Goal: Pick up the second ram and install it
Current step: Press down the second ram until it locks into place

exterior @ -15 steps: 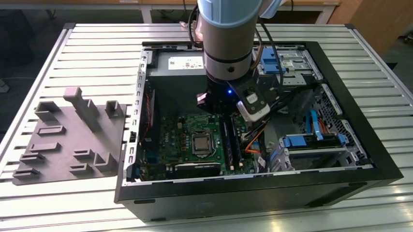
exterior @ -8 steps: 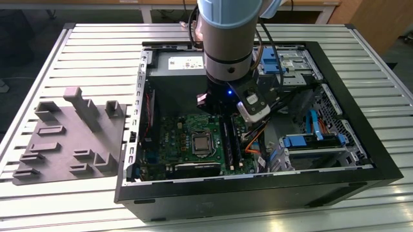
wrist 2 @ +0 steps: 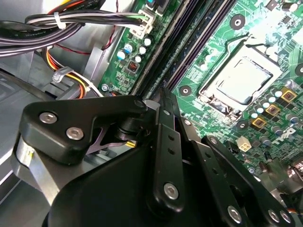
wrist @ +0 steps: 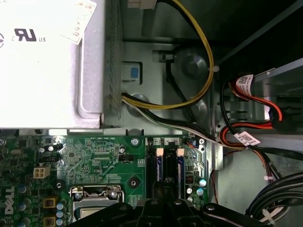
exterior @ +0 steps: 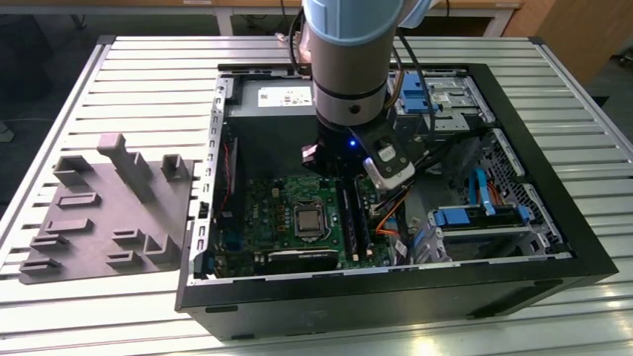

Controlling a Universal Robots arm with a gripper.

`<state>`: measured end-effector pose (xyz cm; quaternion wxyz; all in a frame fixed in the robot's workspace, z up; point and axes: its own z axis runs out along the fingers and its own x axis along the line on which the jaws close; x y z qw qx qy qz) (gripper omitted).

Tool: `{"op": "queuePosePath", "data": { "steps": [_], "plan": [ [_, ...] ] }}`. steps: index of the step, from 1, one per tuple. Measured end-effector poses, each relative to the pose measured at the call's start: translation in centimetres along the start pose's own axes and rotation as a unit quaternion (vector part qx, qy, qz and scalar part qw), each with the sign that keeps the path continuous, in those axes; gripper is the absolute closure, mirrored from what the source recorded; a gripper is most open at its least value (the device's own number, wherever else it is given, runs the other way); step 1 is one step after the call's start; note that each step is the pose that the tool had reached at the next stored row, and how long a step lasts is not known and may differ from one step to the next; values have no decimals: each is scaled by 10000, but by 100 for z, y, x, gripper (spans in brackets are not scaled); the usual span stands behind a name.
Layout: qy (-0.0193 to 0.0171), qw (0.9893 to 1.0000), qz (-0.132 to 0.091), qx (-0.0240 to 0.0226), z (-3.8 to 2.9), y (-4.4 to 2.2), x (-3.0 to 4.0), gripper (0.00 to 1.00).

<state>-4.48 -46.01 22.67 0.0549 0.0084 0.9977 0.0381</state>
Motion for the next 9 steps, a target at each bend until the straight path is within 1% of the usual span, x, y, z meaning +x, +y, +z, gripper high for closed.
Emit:
{"op": "queuePosePath", "data": {
  "steps": [4,6,9],
  "plan": [
    [0,10000,0,0,-1,-8,0,89],
    [0,10000,0,2,-11,-149,-4,89],
    [0,10000,0,2,-12,-154,-5,89]
  ]
}}
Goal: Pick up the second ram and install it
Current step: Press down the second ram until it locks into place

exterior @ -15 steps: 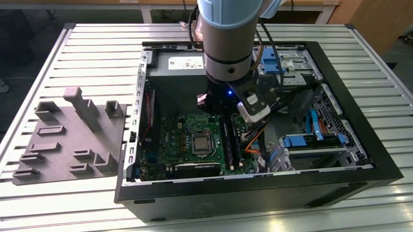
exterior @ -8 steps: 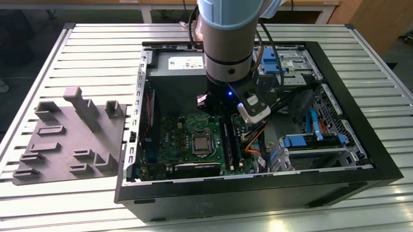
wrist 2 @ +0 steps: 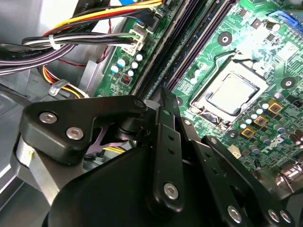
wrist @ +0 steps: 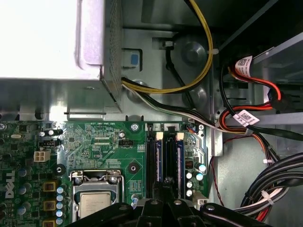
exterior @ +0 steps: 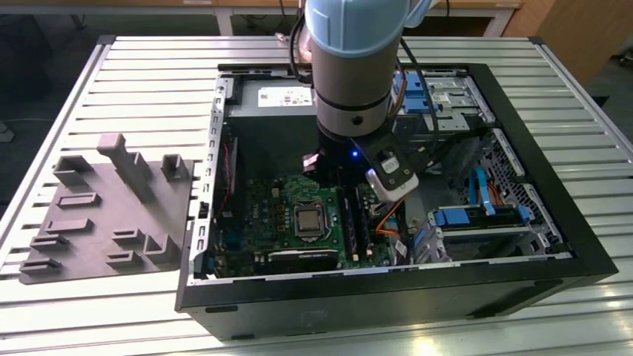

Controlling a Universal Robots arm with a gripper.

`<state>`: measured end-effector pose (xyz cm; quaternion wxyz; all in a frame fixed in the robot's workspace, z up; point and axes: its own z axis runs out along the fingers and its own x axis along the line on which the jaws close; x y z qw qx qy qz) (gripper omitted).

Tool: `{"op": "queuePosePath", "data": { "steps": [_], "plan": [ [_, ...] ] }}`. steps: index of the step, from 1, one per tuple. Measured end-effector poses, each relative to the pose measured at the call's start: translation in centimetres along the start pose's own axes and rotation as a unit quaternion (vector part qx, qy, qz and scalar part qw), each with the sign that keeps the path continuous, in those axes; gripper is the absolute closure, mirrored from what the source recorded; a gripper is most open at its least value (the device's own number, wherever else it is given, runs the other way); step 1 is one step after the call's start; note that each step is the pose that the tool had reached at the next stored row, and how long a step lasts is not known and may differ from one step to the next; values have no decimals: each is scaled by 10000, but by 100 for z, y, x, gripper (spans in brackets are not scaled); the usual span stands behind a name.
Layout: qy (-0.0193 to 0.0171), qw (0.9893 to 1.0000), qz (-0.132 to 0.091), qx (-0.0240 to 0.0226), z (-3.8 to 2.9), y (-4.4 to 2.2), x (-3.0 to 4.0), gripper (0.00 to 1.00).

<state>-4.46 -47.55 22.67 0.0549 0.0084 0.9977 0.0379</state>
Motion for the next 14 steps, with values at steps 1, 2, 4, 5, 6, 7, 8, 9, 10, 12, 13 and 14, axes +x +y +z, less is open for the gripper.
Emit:
{"op": "queuePosePath", "data": {
  "steps": [1,2,4,5,6,7,8,9,10,12,13,14],
  "plan": [
    [0,10000,0,0,0,-2,0,89],
    [0,10000,0,0,0,-5,0,89],
    [0,10000,0,0,-1,-15,0,89],
    [0,10000,0,0,-1,-22,-1,89],
    [0,10000,0,0,-2,-30,-1,89],
    [0,10000,0,0,-2,-34,-1,89],
    [0,10000,0,0,-3,-39,-1,89],
    [0,10000,0,0,-3,-43,-1,89],
    [0,10000,0,0,-3,-48,-1,89],
    [0,10000,0,0,-3,-57,-1,89],
    [0,10000,0,0,-3,-62,-1,89],
    [0,10000,0,0,-4,-66,-2,89]
  ]
}}
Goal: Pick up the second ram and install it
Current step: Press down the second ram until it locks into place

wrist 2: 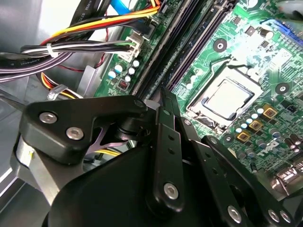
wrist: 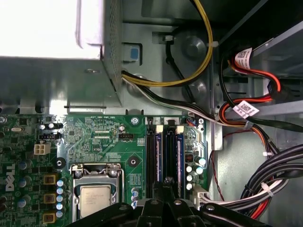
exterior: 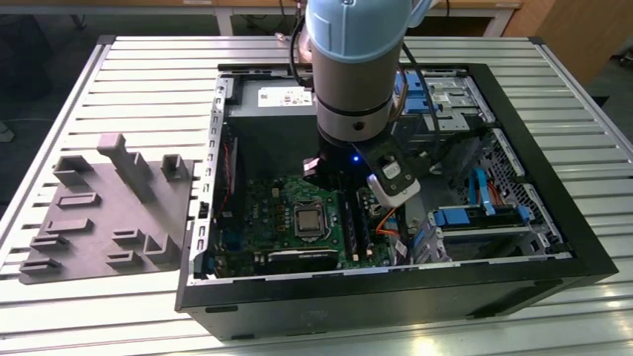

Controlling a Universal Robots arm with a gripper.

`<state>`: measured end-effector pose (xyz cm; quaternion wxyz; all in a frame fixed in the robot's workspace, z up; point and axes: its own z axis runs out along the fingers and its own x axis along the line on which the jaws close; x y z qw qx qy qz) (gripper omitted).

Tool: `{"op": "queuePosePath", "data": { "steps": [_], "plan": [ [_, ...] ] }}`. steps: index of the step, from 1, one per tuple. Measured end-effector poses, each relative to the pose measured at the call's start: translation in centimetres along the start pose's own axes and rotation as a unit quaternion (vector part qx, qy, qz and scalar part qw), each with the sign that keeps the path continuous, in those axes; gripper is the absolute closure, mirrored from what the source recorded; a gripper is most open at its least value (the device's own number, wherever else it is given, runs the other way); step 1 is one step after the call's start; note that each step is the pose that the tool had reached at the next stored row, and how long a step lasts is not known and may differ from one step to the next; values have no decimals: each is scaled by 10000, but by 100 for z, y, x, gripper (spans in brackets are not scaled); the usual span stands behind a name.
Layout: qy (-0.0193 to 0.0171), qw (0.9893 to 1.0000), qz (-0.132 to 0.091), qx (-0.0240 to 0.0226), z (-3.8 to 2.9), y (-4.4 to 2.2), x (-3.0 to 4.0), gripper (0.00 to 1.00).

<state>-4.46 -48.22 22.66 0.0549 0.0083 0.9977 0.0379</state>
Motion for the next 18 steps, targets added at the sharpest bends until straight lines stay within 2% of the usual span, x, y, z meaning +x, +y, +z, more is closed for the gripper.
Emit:
{"op": "queuePosePath", "data": {
  "steps": [18],
  "plan": [
    [0,10000,0,0,-4,-77,-1,89]
  ]
}}
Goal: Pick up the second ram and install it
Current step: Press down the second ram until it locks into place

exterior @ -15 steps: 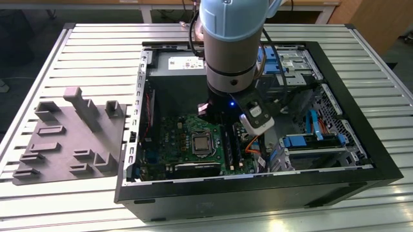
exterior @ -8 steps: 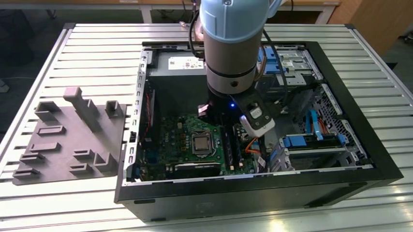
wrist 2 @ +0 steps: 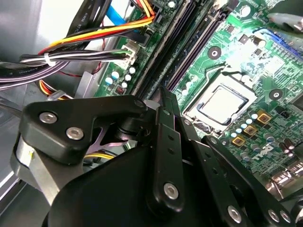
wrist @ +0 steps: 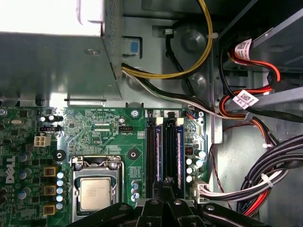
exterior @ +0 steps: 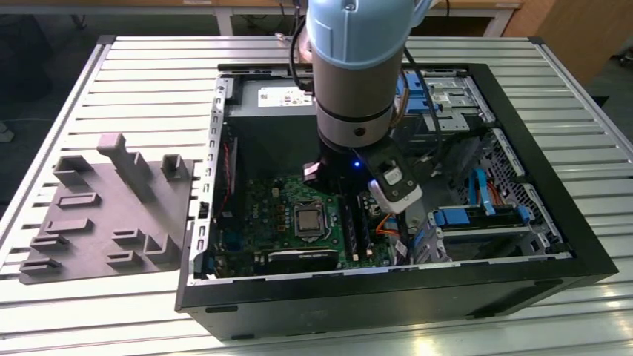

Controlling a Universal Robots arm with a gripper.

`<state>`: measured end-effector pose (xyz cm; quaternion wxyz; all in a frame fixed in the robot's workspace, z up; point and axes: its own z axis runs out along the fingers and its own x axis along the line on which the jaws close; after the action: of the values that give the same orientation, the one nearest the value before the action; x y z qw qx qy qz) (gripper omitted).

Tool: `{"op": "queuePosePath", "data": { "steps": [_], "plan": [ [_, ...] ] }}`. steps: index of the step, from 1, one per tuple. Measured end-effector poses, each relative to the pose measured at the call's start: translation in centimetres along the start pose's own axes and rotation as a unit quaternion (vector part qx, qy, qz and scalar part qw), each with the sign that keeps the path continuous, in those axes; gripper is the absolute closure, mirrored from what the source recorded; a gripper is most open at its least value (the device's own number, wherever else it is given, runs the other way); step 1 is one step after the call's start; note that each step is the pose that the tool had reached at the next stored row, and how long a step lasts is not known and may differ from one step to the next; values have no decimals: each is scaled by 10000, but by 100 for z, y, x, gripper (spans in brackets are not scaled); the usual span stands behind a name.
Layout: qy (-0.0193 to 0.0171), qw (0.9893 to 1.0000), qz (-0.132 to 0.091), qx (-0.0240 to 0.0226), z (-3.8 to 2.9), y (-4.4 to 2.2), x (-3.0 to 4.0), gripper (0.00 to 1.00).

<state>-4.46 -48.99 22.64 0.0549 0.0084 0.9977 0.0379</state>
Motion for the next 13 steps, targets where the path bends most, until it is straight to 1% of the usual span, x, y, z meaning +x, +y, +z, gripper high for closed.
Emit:
{"op": "queuePosePath", "data": {
  "steps": [13],
  "plan": [
    [0,10000,0,0,-5,-74,-2,89]
  ]
}}
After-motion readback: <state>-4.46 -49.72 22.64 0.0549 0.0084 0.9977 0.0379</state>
